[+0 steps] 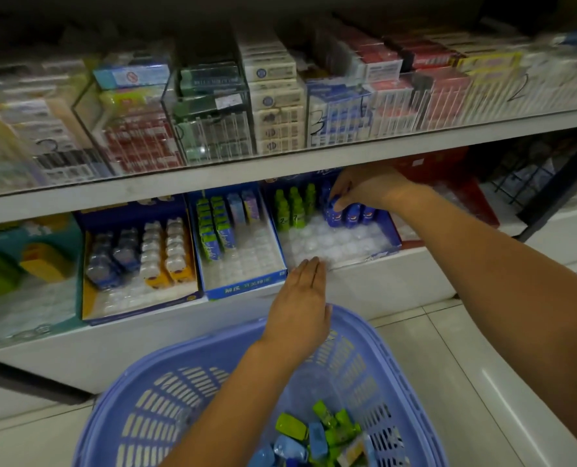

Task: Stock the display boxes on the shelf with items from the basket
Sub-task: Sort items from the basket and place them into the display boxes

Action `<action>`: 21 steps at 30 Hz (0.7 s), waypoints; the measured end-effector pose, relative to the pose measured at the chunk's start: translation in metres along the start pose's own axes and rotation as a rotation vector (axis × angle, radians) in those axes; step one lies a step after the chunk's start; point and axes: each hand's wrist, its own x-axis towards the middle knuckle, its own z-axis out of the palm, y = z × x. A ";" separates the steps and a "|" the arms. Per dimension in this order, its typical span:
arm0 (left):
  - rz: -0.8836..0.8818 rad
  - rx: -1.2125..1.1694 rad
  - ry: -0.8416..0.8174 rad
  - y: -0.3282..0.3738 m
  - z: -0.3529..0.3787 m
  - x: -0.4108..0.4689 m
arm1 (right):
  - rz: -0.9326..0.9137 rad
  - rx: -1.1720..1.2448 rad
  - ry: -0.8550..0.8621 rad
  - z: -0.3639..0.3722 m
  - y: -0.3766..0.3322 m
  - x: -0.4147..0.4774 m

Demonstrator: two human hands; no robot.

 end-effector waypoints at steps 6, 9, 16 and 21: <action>0.000 0.000 0.013 -0.001 0.003 0.001 | 0.018 0.029 0.053 0.008 0.002 -0.003; 0.000 -0.002 0.002 -0.001 0.003 0.001 | 0.003 -0.072 0.060 0.011 -0.002 -0.004; 0.041 -0.253 0.085 0.000 -0.014 -0.017 | -0.052 -0.268 0.111 0.018 -0.031 -0.030; -0.076 -0.426 0.102 -0.020 0.026 -0.069 | -0.225 -0.036 -0.139 0.090 -0.054 -0.100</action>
